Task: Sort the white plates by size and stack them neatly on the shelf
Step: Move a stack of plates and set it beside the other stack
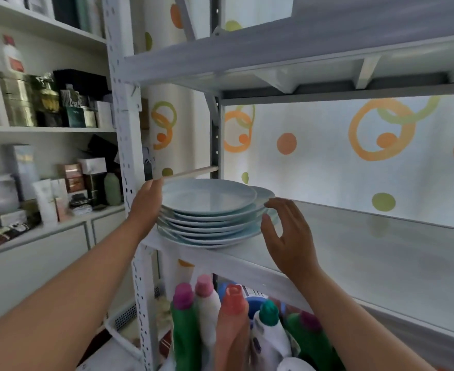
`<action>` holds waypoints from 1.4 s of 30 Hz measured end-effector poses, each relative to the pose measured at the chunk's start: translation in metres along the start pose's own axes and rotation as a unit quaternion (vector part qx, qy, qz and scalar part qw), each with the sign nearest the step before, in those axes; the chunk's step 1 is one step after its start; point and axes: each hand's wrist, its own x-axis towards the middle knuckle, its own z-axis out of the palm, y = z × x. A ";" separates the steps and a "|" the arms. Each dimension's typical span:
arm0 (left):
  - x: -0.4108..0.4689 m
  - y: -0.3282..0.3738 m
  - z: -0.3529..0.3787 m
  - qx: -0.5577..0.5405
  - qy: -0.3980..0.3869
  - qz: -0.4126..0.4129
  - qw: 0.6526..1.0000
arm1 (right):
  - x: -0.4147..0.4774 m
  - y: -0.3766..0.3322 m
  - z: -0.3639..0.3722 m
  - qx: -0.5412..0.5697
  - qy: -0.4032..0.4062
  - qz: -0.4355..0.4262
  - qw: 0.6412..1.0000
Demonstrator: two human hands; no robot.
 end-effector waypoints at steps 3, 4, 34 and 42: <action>0.002 -0.002 0.001 -0.007 0.016 0.006 1.000 | 0.000 0.000 -0.001 -0.012 0.007 -0.006 1.000; 0.001 -0.002 0.001 -0.011 0.012 0.008 1.000 | -0.001 -0.001 -0.001 -0.019 0.006 -0.008 1.000; 0.013 -0.034 -0.001 -0.047 0.012 0.007 0.999 | -0.001 -0.005 -0.004 -0.008 -0.065 0.098 0.993; 0.008 -0.038 0.008 -0.031 -0.024 0.014 0.999 | 0.000 -0.006 -0.006 0.055 -0.104 0.125 0.985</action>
